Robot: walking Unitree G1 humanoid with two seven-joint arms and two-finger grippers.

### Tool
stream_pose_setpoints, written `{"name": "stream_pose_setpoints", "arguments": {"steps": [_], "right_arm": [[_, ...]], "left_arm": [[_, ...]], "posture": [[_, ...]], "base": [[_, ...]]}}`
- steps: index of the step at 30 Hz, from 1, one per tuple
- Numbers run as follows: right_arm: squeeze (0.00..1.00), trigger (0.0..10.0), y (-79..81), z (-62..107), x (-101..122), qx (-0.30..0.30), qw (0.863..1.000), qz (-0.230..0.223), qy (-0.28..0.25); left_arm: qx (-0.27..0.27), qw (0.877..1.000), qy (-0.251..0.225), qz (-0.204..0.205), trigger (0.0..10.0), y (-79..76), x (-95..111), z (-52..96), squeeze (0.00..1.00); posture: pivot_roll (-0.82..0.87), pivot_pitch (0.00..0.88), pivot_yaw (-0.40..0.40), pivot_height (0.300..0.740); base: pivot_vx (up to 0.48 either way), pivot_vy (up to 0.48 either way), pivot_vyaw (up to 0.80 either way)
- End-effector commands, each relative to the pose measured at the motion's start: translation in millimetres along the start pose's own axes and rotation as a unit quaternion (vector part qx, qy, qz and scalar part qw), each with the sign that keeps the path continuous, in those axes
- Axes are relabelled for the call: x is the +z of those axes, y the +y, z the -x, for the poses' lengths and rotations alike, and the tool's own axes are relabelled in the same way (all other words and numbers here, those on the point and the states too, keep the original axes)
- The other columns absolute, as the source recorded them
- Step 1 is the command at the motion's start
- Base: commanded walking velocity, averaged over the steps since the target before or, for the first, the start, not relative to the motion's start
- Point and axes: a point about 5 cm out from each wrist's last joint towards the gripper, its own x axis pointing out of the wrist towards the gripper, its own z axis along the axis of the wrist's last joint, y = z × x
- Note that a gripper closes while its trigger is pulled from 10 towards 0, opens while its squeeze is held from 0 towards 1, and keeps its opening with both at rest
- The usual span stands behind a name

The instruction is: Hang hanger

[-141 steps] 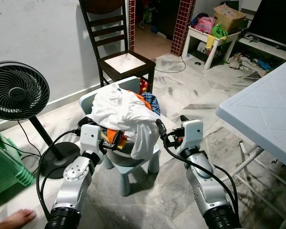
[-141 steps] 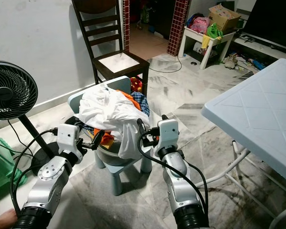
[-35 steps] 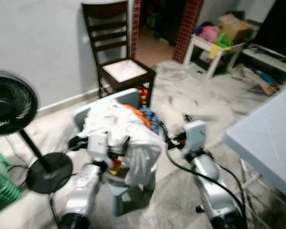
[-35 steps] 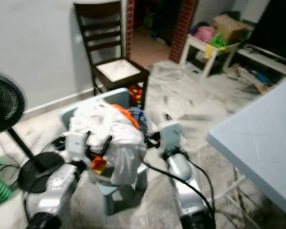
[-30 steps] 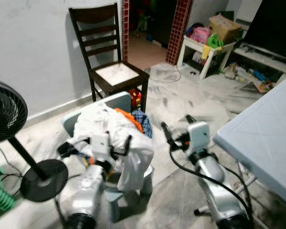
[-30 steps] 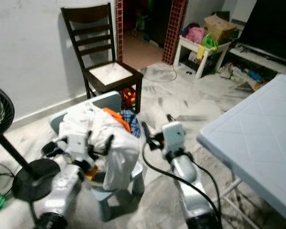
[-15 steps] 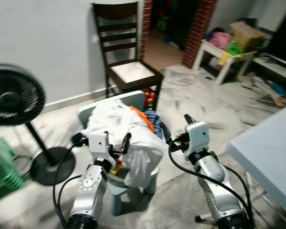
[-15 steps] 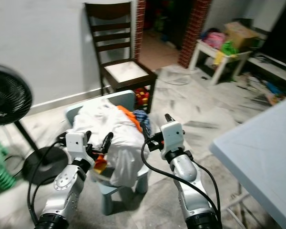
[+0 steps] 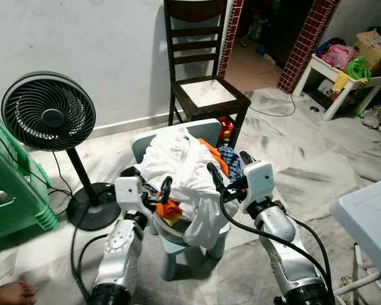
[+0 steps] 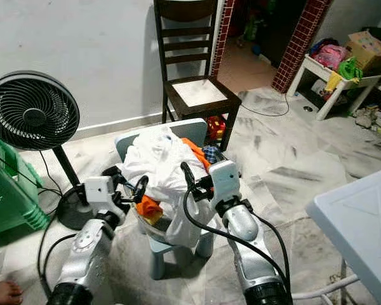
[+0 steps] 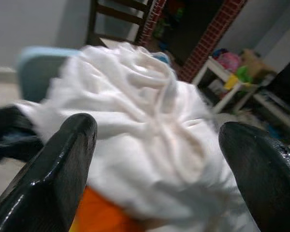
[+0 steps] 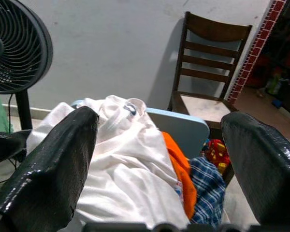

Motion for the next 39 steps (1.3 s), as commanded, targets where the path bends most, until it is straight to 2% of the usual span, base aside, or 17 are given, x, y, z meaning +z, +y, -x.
{"name": "stream_pose_setpoints", "arguments": {"steps": [1,6,9,14,18,22,26,30,33,36,39], "right_arm": [[0.00,10.0,-5.1,1.3,4,-0.007,1.000,0.003,-0.003],[0.00,10.0,-7.2,4.1,3,-0.010,1.000,0.007,-0.001],[0.00,10.0,-5.6,5.7,3,-0.010,1.000,0.008,-0.001],[0.00,10.0,-4.8,6.0,4,-0.007,1.000,0.014,-0.002],[0.00,10.0,-6.3,7.5,5,-0.010,1.000,0.016,-0.002],[0.00,10.0,-5.2,8.4,5,-0.009,1.000,0.017,0.000],[0.00,10.0,-4.5,9.3,4,-0.009,1.000,0.017,0.001],[0.00,10.0,-2.5,9.1,4,-0.006,1.000,0.016,0.003],[0.00,10.0,-2.2,8.4,4,-0.004,1.000,0.015,0.003],[0.00,10.0,-2.0,6.3,3,0.000,1.000,0.015,0.005],[0.00,10.0,-1.0,4.5,4,0.004,1.000,0.014,0.004]], "left_arm": [[-0.007,1.000,0.010,0.017,10.0,-2.9,-2,-4.8,0.00],[-0.022,0.999,0.018,0.027,10.0,-11.8,-1,-13.2,0.00],[-0.031,0.997,0.032,0.056,10.0,-20.3,-3,-20.1,0.00],[-0.035,0.995,0.043,0.077,10.0,-26.9,-9,-22.4,0.00],[-0.041,0.991,0.060,0.114,10.0,-36.4,-15,-25.0,0.00],[-0.057,0.990,0.065,0.115,10.0,-43.0,-17,-25.5,0.00],[-0.048,0.991,0.064,0.103,10.0,-35.0,-21,-19.8,0.00],[-0.009,0.995,0.045,0.092,10.0,-16.7,-17,-11.4,0.00],[-0.010,0.996,0.038,0.084,10.0,-13.4,-14,-8.1,0.00],[-0.024,0.999,0.021,0.034,10.0,-9.4,-8,-1.5,0.00],[-0.016,0.998,0.031,0.053,10.0,-6.3,-12,2.8,0.00]], "posture": [[0.01,0.043,-0.110,0.740],[-0.02,0.040,-0.110,0.740],[-0.03,0.040,-0.110,0.740],[-0.04,0.037,-0.110,0.740],[-0.05,0.036,-0.110,0.740],[-0.05,0.036,-0.110,0.740],[-0.05,0.042,-0.110,0.740],[-0.03,0.046,-0.113,0.740],[-0.03,0.048,-0.115,0.740],[-0.01,0.052,-0.121,0.740],[0.00,0.055,-0.127,0.740]], "base": [[0.000,0.000,0.00],[0.000,0.000,0.00],[0.000,0.000,0.00],[0.000,0.000,0.00],[0.000,0.000,0.00],[0.000,0.000,0.00],[0.000,0.000,0.00],[0.000,0.000,0.00],[0.000,0.000,0.00],[0.000,0.000,0.00],[0.000,0.000,0.00]]}}
